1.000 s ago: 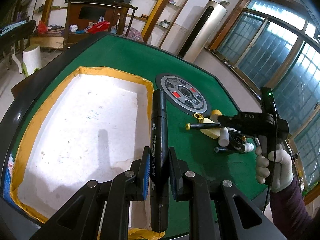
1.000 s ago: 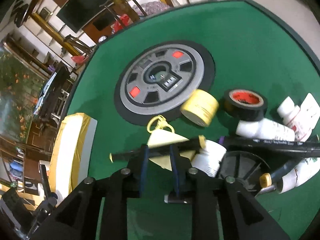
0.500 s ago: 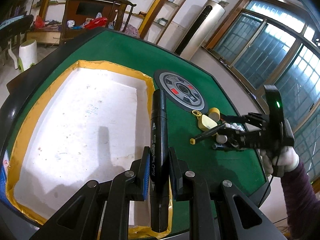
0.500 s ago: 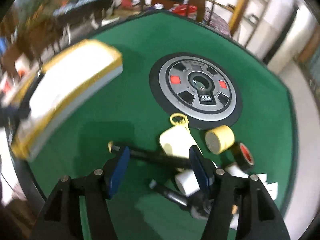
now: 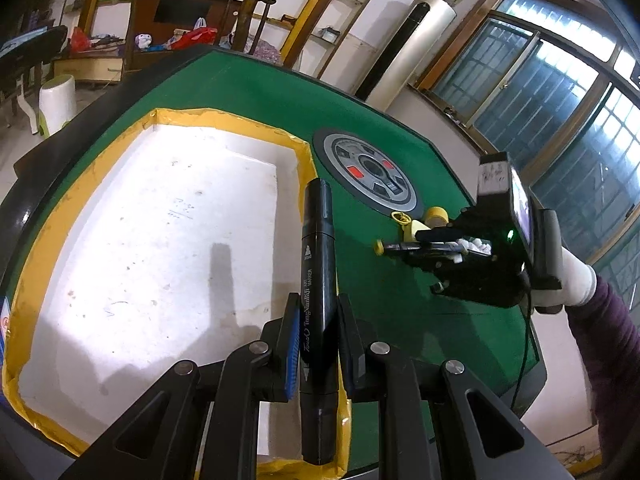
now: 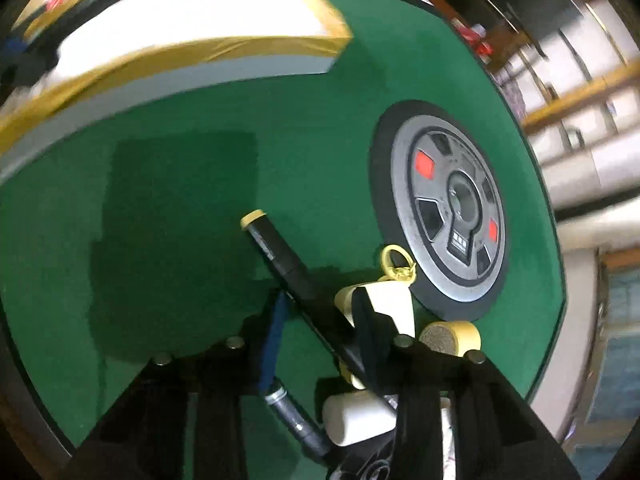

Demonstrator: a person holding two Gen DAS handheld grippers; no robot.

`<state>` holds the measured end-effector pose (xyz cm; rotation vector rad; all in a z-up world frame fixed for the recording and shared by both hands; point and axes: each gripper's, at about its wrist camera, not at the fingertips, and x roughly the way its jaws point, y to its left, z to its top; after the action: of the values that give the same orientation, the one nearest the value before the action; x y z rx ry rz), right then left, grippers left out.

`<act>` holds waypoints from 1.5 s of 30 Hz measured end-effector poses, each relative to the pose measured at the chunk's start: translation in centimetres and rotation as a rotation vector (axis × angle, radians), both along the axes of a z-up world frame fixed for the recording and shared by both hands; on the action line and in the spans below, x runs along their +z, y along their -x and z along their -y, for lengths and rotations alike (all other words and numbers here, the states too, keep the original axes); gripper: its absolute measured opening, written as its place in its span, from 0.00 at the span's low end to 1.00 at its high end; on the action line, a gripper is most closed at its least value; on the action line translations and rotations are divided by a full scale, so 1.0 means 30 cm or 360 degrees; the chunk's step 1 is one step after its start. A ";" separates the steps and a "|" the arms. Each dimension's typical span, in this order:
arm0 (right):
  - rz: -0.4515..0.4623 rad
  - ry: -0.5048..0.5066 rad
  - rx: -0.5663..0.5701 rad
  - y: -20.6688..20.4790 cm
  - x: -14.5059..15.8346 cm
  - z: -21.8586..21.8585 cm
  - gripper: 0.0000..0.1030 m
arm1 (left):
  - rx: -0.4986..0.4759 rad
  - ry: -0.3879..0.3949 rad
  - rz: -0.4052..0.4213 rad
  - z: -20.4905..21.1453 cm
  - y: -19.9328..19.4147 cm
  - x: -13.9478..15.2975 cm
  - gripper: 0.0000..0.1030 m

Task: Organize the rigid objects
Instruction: 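Hold the marker in the left tool while the right tool grasps another black marker, then lower both markers into the white tray and open both tools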

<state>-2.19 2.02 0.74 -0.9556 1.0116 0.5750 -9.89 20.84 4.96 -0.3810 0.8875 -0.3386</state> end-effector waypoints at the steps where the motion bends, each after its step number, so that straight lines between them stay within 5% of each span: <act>1: -0.0019 -0.0049 -0.0043 -0.010 0.009 0.007 0.23 | 0.0003 0.0000 -0.0004 -0.001 -0.001 -0.002 0.16; 3: -0.0042 -0.0120 -0.0108 -0.021 0.024 0.027 0.15 | 0.0006 -0.0001 -0.0005 -0.001 0.000 -0.003 0.16; 12: -0.0029 -0.0725 -0.0392 -0.002 0.231 0.145 0.15 | 0.0041 -0.0041 0.0002 0.005 0.011 0.023 0.16; 20: -0.0421 -0.1404 -0.0599 -0.014 0.308 0.030 0.15 | 0.0097 -0.0166 -0.0032 -0.048 -0.132 0.073 0.16; 29: -0.0528 -0.1491 -0.0943 -0.169 0.158 -0.243 0.15 | 0.0169 -0.0128 -0.0280 -0.120 -0.401 -0.097 0.16; 36: -0.0495 -0.1442 -0.1129 -0.205 0.092 -0.283 0.16 | 0.0196 -0.0061 -0.0273 -0.127 -0.467 -0.133 0.17; 42: -0.0489 -0.1471 -0.1200 -0.214 0.079 -0.256 0.20 | 0.0211 0.0027 -0.0247 -0.137 -0.473 -0.131 0.35; 45: -0.0445 -0.1481 -0.1178 -0.200 0.100 -0.246 0.23 | 0.0218 0.0051 -0.0236 -0.138 -0.470 -0.121 0.52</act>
<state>3.80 9.41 3.75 0.3350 1.0839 0.4646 4.21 24.98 1.33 -0.4991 0.9958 -0.2002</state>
